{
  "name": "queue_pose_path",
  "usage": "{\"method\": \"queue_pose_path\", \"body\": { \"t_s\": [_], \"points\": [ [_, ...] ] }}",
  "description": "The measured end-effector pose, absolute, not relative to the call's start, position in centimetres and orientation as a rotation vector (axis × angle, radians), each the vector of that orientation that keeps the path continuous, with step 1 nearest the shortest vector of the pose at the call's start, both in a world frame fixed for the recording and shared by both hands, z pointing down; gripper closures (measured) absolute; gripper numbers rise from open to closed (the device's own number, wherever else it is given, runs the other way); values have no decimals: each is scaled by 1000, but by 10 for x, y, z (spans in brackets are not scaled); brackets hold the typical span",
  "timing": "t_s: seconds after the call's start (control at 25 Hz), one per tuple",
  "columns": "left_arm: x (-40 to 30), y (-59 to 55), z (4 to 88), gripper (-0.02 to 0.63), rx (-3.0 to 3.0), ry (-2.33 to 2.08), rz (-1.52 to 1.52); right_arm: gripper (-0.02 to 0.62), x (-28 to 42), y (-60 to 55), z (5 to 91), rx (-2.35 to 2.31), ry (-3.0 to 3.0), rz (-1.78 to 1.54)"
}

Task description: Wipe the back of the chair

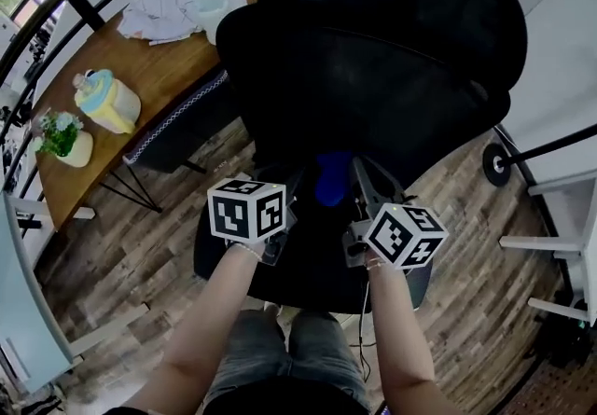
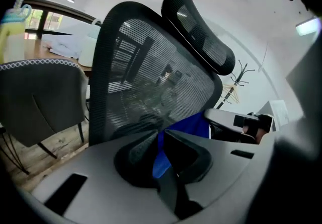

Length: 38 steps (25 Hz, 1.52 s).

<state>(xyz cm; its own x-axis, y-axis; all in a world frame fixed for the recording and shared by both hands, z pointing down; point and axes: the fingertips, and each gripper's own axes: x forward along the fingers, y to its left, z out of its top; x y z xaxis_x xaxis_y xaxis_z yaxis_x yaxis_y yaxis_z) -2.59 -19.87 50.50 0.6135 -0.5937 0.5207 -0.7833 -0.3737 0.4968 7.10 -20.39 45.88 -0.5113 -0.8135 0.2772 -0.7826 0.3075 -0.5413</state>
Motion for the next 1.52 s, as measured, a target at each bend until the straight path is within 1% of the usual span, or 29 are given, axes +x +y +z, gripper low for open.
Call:
{"method": "queue_pose_path", "body": {
  "t_s": [0.2, 0.32, 0.48, 0.64, 0.92, 1.2, 1.36, 1.52],
  "points": [
    [-77, -195, 513, 559, 2043, -1195, 317, 563, -2, -211, 482, -1376, 2610, -1089],
    [-101, -193, 522, 560, 1997, -1239, 313, 563, -34, -223, 496, -1327, 2638, -1135],
    [-125, -192, 533, 558, 1951, -1278, 312, 563, -65, -240, 513, -1295, 2661, -1182],
    [-134, -192, 541, 560, 1924, -1292, 313, 563, -75, -253, 537, -1300, 2666, -1246],
    [-125, -206, 552, 560, 1930, -1257, 347, 563, -70, -271, 578, -1371, 2672, -1342],
    [-102, -215, 559, 560, 1934, -1220, 353, 563, -43, -278, 586, -1445, 2624, -1350],
    [-80, -215, 566, 560, 1945, -1175, 365, 563, -21, -272, 593, -1490, 2576, -1378],
    [-59, -214, 567, 560, 1963, -1138, 380, 564, 17, -267, 597, -1574, 2498, -1377]
  ]
}}
